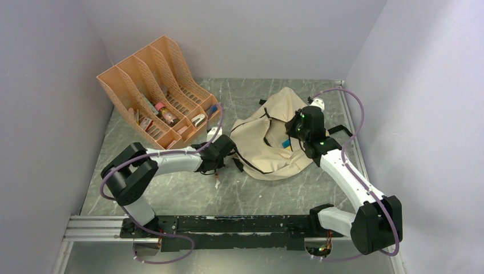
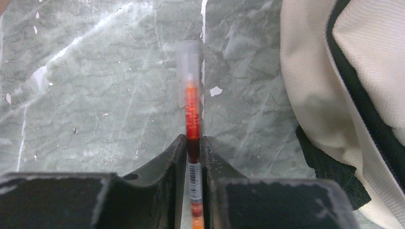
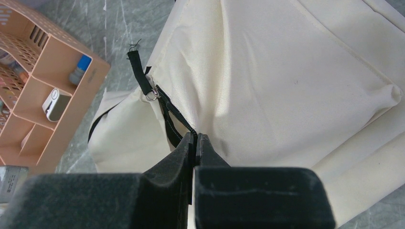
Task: Pack the student bag
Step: Pick up the stationery from the center of the board.
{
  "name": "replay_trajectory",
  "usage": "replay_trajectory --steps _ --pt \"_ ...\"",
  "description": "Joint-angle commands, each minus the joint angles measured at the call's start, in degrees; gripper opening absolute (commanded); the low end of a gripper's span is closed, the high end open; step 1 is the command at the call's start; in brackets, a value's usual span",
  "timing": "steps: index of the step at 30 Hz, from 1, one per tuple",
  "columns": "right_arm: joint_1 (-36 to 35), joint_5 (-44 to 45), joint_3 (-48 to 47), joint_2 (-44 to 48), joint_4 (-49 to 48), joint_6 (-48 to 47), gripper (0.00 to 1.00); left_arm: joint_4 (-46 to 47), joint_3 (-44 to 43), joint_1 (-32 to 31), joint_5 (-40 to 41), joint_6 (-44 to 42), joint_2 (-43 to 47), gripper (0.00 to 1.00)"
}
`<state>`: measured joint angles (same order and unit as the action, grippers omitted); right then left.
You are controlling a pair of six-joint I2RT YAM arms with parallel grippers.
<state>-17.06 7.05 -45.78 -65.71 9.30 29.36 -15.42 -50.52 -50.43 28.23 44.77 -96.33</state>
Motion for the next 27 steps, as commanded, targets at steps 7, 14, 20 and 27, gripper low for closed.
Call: replay_trajectory --steps 7,14,20,27 --pt "-0.38 -1.10 0.33 0.72 0.33 0.43 0.00 -1.14 0.32 0.07 0.25 -2.04 6.83 0.09" --pt "-0.35 -1.41 -0.01 0.32 0.35 0.49 0.00 2.71 -1.57 -0.08 -2.11 -10.07 15.69 0.06" --pt "-0.34 -1.64 -0.34 -0.05 0.36 1.05 0.00 14.84 -1.34 -0.46 -14.60 -15.80 18.79 0.05" --pt "-0.39 -1.21 -0.70 0.24 0.70 1.20 0.00 23.65 -6.50 -0.93 -27.31 -13.96 8.66 0.05"
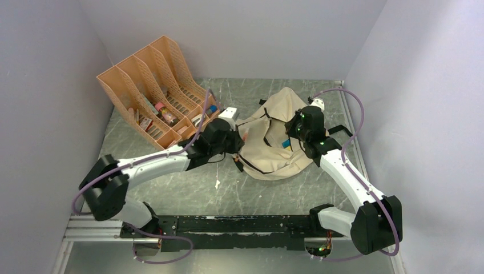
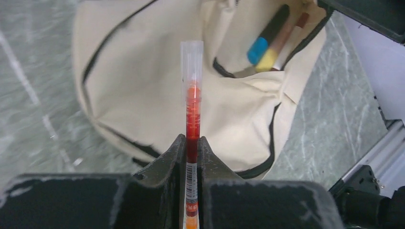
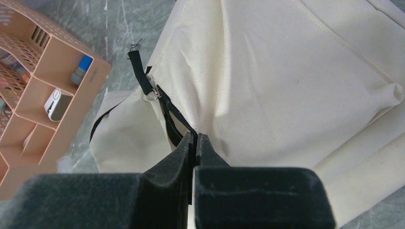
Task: Pack the student bag
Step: Pick up the stationery from the center of the board, then place the stationery in the student bag.
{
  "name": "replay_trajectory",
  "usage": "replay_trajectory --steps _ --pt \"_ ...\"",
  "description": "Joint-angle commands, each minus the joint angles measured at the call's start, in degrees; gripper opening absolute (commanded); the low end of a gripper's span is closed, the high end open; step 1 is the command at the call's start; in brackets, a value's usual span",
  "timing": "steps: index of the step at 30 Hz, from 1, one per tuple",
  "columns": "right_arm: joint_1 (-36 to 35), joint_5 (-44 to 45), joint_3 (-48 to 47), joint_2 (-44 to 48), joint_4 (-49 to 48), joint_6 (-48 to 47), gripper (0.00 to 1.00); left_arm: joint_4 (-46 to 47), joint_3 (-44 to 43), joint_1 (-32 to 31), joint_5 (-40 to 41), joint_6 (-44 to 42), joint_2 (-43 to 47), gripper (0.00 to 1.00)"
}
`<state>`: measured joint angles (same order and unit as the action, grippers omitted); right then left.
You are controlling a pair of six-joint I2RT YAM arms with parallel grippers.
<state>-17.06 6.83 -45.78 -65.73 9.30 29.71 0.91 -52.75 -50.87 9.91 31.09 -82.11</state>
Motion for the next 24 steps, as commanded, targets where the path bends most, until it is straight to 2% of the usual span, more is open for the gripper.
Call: replay_trajectory --steps 1,16,24 --pt "-0.43 -1.21 -0.71 0.21 0.78 0.99 0.00 7.16 -6.01 -0.71 -9.34 0.07 -7.45 0.05" --pt "-0.35 -3.04 -0.23 1.03 1.55 2.37 0.00 9.64 -30.45 -2.07 -14.75 3.25 -33.29 0.05" --pt "-0.39 -4.14 1.12 1.72 1.40 4.12 0.00 16.08 -40.89 -1.93 -13.84 5.82 -43.57 0.05"
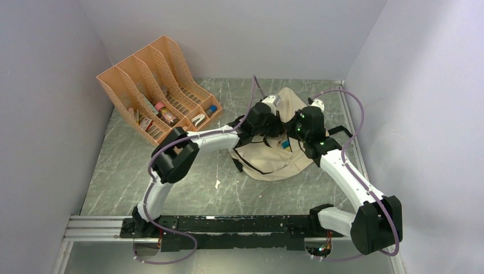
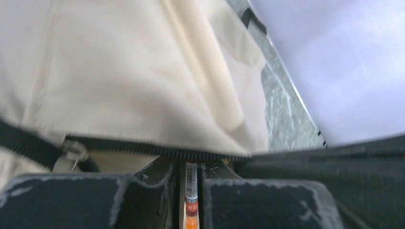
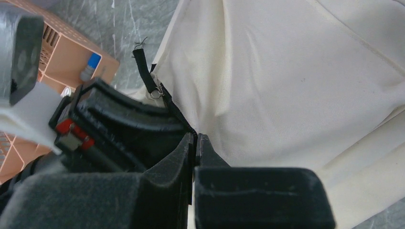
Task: Pack the student bag
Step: Place the stationery in the student bag.
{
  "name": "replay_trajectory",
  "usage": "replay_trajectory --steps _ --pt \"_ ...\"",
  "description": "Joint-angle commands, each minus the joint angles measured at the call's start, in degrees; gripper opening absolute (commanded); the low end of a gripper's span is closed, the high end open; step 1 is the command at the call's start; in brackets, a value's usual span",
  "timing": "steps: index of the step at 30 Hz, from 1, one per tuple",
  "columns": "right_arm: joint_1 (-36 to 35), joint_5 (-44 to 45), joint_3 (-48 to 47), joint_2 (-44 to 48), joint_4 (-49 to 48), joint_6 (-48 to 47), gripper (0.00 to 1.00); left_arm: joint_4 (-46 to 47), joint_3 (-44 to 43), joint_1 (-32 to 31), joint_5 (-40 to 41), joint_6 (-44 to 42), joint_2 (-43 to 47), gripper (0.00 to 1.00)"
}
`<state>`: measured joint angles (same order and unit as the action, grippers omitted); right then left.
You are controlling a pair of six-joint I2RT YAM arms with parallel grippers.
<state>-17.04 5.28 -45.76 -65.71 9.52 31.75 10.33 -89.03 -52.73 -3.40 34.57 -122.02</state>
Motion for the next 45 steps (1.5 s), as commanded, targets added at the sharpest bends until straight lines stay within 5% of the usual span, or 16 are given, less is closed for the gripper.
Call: replay_trajectory --steps 1,7,12,18,31,38,45 --pt "-0.39 -2.63 1.37 1.85 0.98 2.24 0.00 7.93 -5.27 0.01 -0.04 3.53 -4.88 0.05" --pt "-0.36 -2.64 2.12 2.42 0.85 2.89 0.00 17.78 -6.33 0.25 1.65 11.73 -10.35 0.08" --pt "-0.36 -1.84 2.49 3.07 0.83 2.61 0.00 17.11 -9.47 0.22 -1.10 12.75 -12.37 0.39" --pt "-0.38 1.21 2.91 3.71 0.51 1.49 0.00 17.04 0.87 0.57 -1.67 11.26 -3.16 0.57" --pt "-0.28 2.82 0.79 0.48 -0.73 -3.53 0.01 15.95 32.91 1.70 -5.01 9.19 24.30 0.53" --pt "-0.28 5.27 -1.30 -3.31 0.77 -10.65 0.21 4.91 43.59 2.45 5.47 4.57 40.79 0.53" --pt "-0.88 6.84 -7.23 -10.61 5.89 -16.69 0.54 -2.58 50.78 5.48 9.31 3.64 52.56 0.52"
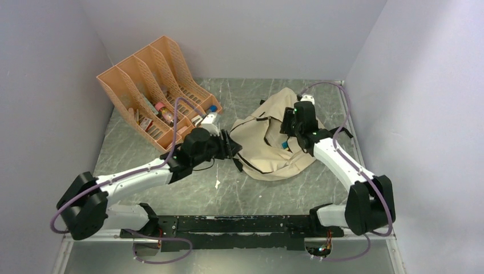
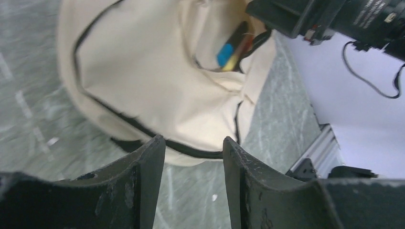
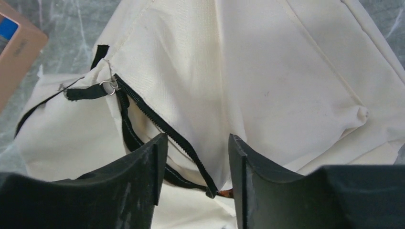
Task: Pack the student bag
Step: Place the stationery in the student bag, then adjust the student bag at the center of the board.
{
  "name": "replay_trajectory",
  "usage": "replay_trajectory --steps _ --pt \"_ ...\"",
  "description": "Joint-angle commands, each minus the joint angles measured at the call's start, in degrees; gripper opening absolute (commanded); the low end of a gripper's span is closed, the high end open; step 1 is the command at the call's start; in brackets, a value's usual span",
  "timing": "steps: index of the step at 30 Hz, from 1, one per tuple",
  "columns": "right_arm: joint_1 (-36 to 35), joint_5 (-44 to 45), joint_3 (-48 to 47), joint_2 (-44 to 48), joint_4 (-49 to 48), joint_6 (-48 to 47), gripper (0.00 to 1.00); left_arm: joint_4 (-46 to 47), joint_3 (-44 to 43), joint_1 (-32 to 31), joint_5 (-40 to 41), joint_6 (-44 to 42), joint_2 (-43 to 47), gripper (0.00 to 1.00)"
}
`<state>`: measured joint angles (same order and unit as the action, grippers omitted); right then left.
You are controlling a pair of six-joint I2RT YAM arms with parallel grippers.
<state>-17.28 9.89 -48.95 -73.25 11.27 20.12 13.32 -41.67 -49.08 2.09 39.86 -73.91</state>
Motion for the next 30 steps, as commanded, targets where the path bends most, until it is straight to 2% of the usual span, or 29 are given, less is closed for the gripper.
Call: replay_trajectory --steps 1,3,5,10,12,13,14,18,25,30 --pt "-1.17 2.87 -4.76 -3.72 4.78 -5.62 0.58 -6.04 4.19 2.19 3.91 -1.64 5.68 0.52" --pt "-2.77 5.07 -5.81 -4.40 5.77 -6.97 0.66 -6.87 5.60 2.79 4.29 -1.53 7.93 0.52" --pt "-4.66 7.94 -6.36 -4.53 6.24 -8.32 0.70 -7.18 6.93 3.23 4.43 -1.19 9.39 0.53" --pt "-8.11 15.35 -6.90 -5.67 7.05 -11.53 0.73 -7.30 7.49 3.90 3.79 0.24 8.03 0.55" --pt "-8.69 17.66 -6.78 -6.28 6.82 -12.44 0.73 -6.93 6.31 3.90 3.93 1.58 6.46 0.70" --pt "-8.80 18.79 -6.73 -6.62 6.64 -12.73 0.72 -6.82 5.52 3.90 4.28 2.79 5.61 0.78" --pt "-8.92 20.11 -6.69 -7.05 6.30 -12.73 0.71 -6.44 4.82 3.90 4.47 3.54 4.83 0.81" --pt "-9.00 24.16 -7.23 -9.19 4.84 -12.31 0.68 -4.84 1.15 3.90 4.12 5.45 1.83 0.89" --pt "-9.01 26.96 -7.99 -13.20 2.66 -11.29 0.55 -3.16 -3.41 3.95 1.57 10.92 -8.28 0.89" --pt "-9.05 26.72 -8.35 -13.53 3.06 -10.06 0.45 -4.47 -3.56 3.99 1.53 12.97 -13.05 0.88"
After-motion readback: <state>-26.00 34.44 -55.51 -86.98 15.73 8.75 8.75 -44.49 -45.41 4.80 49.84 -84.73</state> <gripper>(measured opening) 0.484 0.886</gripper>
